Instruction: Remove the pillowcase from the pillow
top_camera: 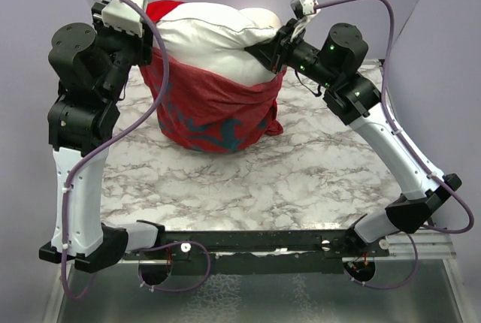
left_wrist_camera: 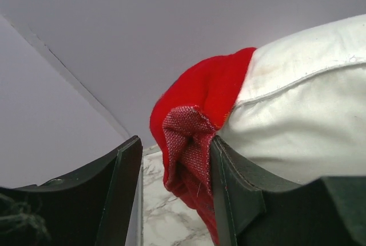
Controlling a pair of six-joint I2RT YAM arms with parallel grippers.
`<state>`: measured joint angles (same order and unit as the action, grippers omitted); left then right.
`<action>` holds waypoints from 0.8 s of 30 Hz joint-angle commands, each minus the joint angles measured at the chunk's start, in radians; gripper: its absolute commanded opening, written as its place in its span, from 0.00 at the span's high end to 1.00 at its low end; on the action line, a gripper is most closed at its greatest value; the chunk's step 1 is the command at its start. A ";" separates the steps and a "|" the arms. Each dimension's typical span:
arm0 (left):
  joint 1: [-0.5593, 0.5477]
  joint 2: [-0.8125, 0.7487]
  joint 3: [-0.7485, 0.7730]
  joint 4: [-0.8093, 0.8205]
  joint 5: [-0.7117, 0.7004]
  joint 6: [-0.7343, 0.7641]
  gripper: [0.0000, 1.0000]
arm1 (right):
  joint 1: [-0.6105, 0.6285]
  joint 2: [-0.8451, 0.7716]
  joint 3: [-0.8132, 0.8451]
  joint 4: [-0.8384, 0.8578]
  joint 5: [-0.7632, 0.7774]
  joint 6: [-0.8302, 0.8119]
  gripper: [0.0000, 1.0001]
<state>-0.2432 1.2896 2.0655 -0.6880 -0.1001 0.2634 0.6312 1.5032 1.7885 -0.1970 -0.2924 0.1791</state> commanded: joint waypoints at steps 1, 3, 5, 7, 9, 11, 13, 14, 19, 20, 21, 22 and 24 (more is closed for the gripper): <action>0.011 -0.031 -0.055 0.059 -0.014 0.029 0.52 | -0.013 0.004 0.027 -0.072 0.064 -0.003 0.99; 0.018 -0.043 -0.096 0.102 -0.037 0.048 0.58 | -0.013 -0.003 0.020 -0.074 0.071 -0.010 0.99; 0.034 -0.043 -0.121 0.138 -0.062 0.054 0.65 | -0.014 -0.013 0.010 -0.074 0.079 -0.016 0.99; 0.067 -0.034 -0.132 0.163 -0.070 0.053 0.72 | -0.016 -0.024 0.000 -0.075 0.083 -0.021 0.99; 0.120 -0.024 -0.137 0.195 -0.065 0.037 0.78 | -0.022 -0.039 -0.010 -0.076 0.083 -0.024 0.99; 0.184 -0.014 -0.135 0.228 -0.049 0.010 0.83 | -0.033 -0.057 -0.023 -0.074 0.076 -0.023 0.99; 0.260 0.005 -0.124 0.255 -0.010 -0.030 0.86 | -0.046 -0.076 -0.044 -0.065 0.061 -0.019 0.99; 0.298 0.014 -0.114 0.260 0.011 -0.052 0.87 | -0.052 -0.086 -0.057 -0.058 0.047 -0.015 0.99; 0.428 0.048 -0.090 0.230 0.157 -0.144 0.88 | -0.085 -0.133 -0.137 0.008 -0.049 0.014 0.99; 0.437 0.049 -0.103 0.218 0.188 -0.153 0.88 | -0.092 -0.139 -0.145 0.015 -0.059 0.022 0.99; 0.447 0.046 -0.124 0.207 0.215 -0.158 0.87 | -0.100 -0.141 -0.151 0.021 -0.071 0.031 0.99; 0.454 0.041 -0.151 0.200 0.242 -0.163 0.87 | -0.111 -0.143 -0.154 0.024 -0.082 0.041 0.99; 0.466 0.023 -0.225 0.196 0.292 -0.167 0.88 | -0.139 -0.140 -0.156 0.030 -0.100 0.070 0.99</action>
<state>0.1707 1.3365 1.9255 -0.5110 0.1135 0.1276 0.5621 1.3895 1.6516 -0.1665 -0.3653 0.2054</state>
